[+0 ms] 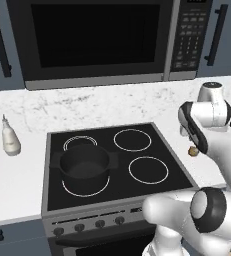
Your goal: Put the mushroom and potato in the pot. Retrieve the spatula and lightly stir the vegetables in the pot.
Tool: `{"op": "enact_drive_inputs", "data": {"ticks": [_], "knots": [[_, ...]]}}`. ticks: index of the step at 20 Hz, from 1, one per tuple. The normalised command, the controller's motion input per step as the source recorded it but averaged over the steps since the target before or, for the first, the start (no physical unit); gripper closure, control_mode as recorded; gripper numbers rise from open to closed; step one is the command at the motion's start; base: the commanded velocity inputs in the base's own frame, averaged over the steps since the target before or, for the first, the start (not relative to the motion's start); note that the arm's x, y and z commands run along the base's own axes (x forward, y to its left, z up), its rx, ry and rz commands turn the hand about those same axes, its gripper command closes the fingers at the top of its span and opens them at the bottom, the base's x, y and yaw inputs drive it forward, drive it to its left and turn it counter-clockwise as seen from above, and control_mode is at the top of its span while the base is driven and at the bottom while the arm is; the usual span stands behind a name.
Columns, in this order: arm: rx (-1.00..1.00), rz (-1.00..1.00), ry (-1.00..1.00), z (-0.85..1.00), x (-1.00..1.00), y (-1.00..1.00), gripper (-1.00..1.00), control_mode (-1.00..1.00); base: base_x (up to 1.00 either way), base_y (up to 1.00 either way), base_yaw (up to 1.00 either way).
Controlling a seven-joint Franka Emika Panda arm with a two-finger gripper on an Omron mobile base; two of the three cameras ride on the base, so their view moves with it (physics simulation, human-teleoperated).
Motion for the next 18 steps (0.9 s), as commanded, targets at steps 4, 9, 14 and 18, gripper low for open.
{"op": "enact_drive_inputs", "data": {"ticks": [4, 9, 14, 18], "knots": [[-0.03, 0.00, 0.00, -0.87, 0.91, -0.62, -1.00, -1.00, 0.00, 0.00, 0.00], [-0.01, 0.03, 0.00, -0.67, 0.93, -0.49, -1.00, -1.00, 0.00, 0.00, 0.00], [0.01, 0.01, 0.00, -0.66, 0.74, -0.48, -1.00, -1.00, 0.00, 0.00, 0.00], [0.00, 0.00, 0.00, -0.53, 0.54, -0.23, -1.00, -1.00, 0.00, 0.00, 0.00]]}}
